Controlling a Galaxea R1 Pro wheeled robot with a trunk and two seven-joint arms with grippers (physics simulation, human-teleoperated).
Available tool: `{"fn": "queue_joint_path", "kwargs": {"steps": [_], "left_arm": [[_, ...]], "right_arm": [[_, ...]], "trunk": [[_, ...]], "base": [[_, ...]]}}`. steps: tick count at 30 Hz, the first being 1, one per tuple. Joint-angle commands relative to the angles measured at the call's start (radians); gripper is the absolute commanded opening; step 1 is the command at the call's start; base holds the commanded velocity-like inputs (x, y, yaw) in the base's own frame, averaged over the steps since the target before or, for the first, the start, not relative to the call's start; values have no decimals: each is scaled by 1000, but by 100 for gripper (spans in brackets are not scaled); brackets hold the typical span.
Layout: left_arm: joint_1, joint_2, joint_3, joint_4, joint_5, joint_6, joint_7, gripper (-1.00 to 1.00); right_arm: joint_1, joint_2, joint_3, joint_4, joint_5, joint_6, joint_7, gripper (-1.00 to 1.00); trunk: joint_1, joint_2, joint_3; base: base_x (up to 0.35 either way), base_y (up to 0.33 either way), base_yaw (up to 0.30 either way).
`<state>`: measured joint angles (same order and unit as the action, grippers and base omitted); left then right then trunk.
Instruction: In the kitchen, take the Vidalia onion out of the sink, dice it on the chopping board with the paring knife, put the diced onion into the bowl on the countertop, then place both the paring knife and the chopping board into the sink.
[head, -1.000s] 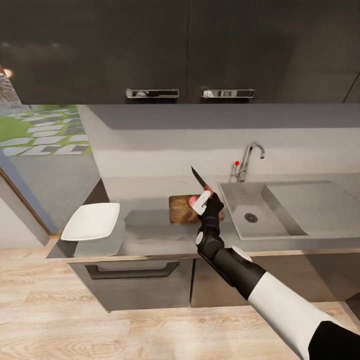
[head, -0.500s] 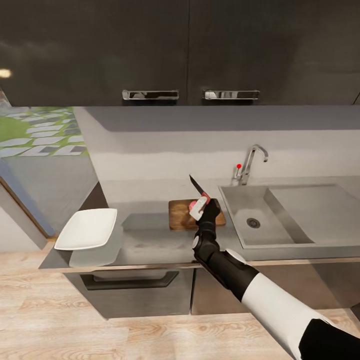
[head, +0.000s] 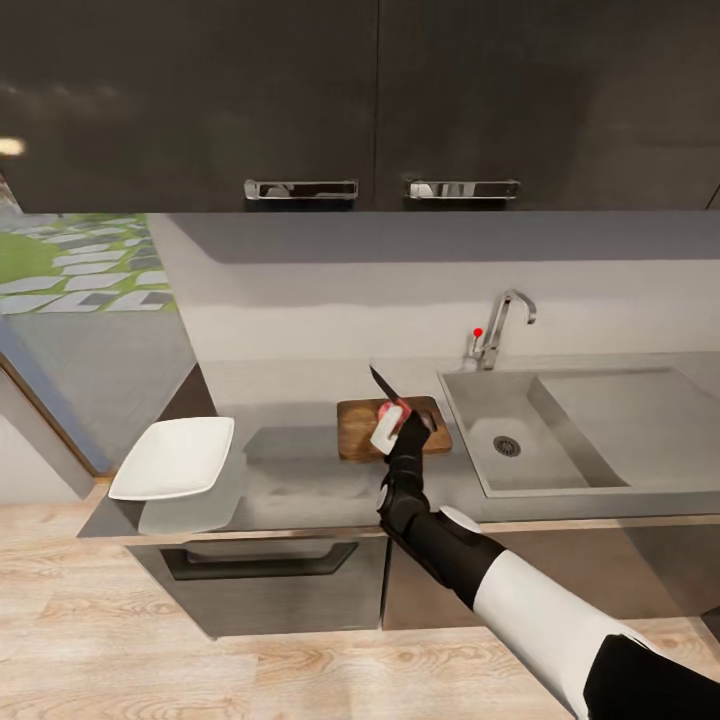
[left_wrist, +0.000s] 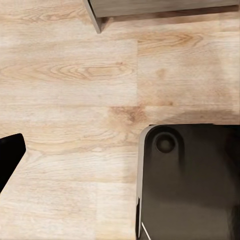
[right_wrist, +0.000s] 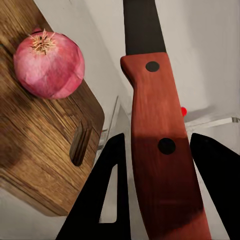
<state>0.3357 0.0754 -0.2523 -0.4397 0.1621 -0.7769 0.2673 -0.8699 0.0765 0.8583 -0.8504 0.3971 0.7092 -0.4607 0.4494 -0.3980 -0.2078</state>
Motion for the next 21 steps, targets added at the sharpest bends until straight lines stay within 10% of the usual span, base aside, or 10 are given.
{"fn": "queue_joint_path", "kwargs": {"steps": [1,21], "left_arm": [[0,1,-8,-2,10,-2,4,100],[0,0,-8,-1,10,-2,3,100]], "right_arm": [[-1,-1,3,1,1,6,-4,-100],[-1,30,5,5,-1,7,-4,-100]], "trunk": [[1,-2,-2],[1,-2,-2]], "base": [[0,-10,0],[-63,-91,0]]}}
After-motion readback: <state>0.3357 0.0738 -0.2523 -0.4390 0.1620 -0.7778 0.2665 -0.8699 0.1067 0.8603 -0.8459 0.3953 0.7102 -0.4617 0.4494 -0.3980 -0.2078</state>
